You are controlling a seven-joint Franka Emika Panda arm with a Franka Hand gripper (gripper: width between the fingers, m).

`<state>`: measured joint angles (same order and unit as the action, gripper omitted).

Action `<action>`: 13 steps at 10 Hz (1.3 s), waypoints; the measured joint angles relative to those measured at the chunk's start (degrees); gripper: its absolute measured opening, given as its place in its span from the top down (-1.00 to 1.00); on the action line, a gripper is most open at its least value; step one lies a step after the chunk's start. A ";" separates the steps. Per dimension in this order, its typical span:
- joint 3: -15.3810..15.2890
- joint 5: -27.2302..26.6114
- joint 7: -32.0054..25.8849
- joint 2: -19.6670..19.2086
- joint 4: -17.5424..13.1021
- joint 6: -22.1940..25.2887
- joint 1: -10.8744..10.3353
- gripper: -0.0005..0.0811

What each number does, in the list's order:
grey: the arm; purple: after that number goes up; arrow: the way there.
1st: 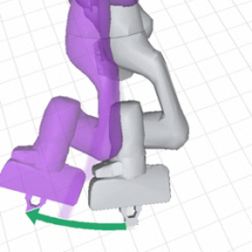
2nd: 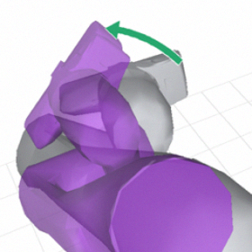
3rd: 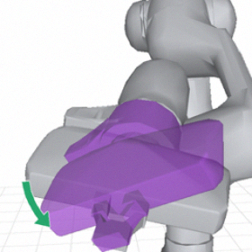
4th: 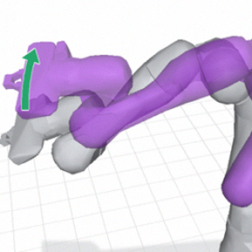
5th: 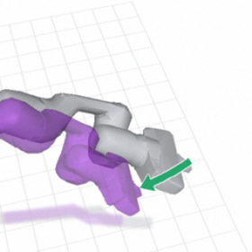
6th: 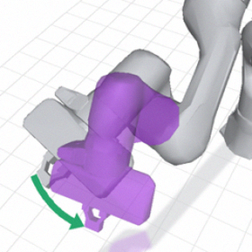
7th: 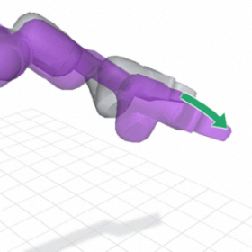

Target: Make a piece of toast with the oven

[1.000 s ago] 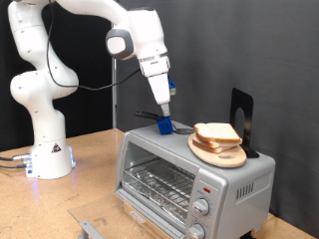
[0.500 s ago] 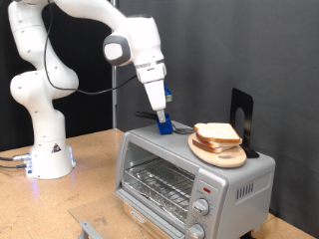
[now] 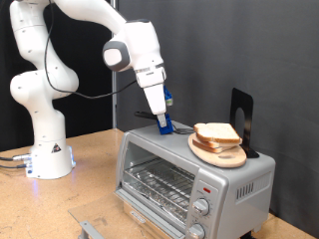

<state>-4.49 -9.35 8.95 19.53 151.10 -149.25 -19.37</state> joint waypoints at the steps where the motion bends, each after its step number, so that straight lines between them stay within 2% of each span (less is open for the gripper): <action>1: 0.01 -0.72 -0.29 -0.44 -0.04 -0.20 -0.12 -0.99; 7: -0.02 -3.60 -1.59 -1.83 -0.29 -0.52 -0.67 -0.99; 13: -0.19 -4.09 -1.96 -1.96 -0.08 -0.35 -1.67 -0.99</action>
<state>-4.68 -13.44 6.99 17.56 151.03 -149.60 -21.04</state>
